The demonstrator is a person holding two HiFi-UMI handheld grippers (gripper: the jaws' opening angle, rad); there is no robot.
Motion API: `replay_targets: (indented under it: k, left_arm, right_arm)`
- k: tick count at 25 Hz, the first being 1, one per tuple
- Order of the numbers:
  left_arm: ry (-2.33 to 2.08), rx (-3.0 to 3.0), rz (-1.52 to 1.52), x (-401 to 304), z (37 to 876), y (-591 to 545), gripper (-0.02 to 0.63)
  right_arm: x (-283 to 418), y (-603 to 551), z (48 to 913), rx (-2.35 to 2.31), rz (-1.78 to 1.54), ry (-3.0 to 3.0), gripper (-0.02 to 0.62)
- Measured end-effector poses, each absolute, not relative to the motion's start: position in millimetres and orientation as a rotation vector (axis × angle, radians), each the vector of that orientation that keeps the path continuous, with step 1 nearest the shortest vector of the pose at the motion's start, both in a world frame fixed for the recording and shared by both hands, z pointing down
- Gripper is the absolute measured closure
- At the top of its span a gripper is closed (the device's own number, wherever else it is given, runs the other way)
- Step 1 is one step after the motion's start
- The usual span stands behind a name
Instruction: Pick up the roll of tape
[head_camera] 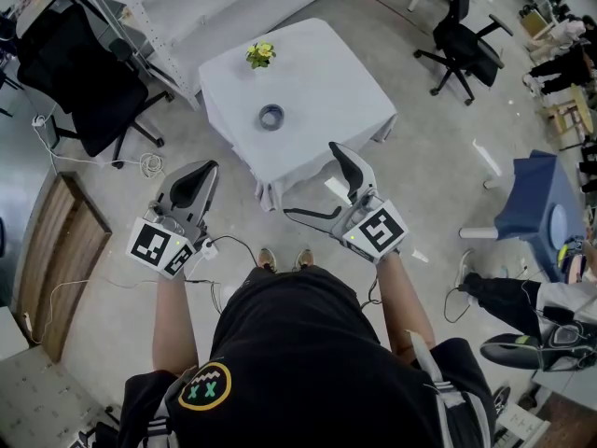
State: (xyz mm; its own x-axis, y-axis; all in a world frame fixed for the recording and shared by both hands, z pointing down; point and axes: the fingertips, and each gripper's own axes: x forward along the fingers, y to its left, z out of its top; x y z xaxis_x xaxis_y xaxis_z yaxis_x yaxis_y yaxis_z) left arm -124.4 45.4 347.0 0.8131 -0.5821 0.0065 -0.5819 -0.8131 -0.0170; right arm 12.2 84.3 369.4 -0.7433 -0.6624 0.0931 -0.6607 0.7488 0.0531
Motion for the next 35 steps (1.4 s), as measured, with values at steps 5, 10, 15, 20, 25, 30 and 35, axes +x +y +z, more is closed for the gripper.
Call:
replay_targets:
  k: [5, 10, 15, 20, 25, 30, 35]
  left_arm:
    - [0.956, -2.976, -0.019, -121.2, 347.2, 47.3, 0.586]
    - [0.956, -2.968, -0.022, -116.7, 345.8, 50.9, 0.586]
    - [0.968, -2.951, -0.03, -107.6, 339.7, 57.0, 0.586]
    - [0.992, -2.931, -0.041, -96.2, 336.3, 73.1, 0.584]
    - [1.023, -2.925, -0.069, -85.7, 339.7, 92.9, 0.584]
    - [1.026, -2.934, -0.084, -79.9, 346.6, 96.6, 0.584]
    - [1.002, -2.942, -0.085, -79.0, 352.1, 84.6, 0.584]
  right_arm:
    - [16.0, 85.8, 370.4, 1.082, -0.035, -2.836, -0.005]
    - [20.1, 88.5, 370.1, 1.079, -0.037, -2.842, -0.005]
    - [27.6, 93.3, 364.1, 1.06, -0.06, -2.862, -0.005]
    - [39.4, 106.7, 366.9, 1.03, -0.044, -2.87, -0.005]
    - [49.8, 121.8, 371.2, 0.979, -0.032, -2.89, -0.005]
    - [57.0, 122.4, 376.4, 0.977, -0.02, -2.891, -0.005]
    - [53.6, 110.7, 378.7, 0.986, -0.015, -2.898, -0.005]
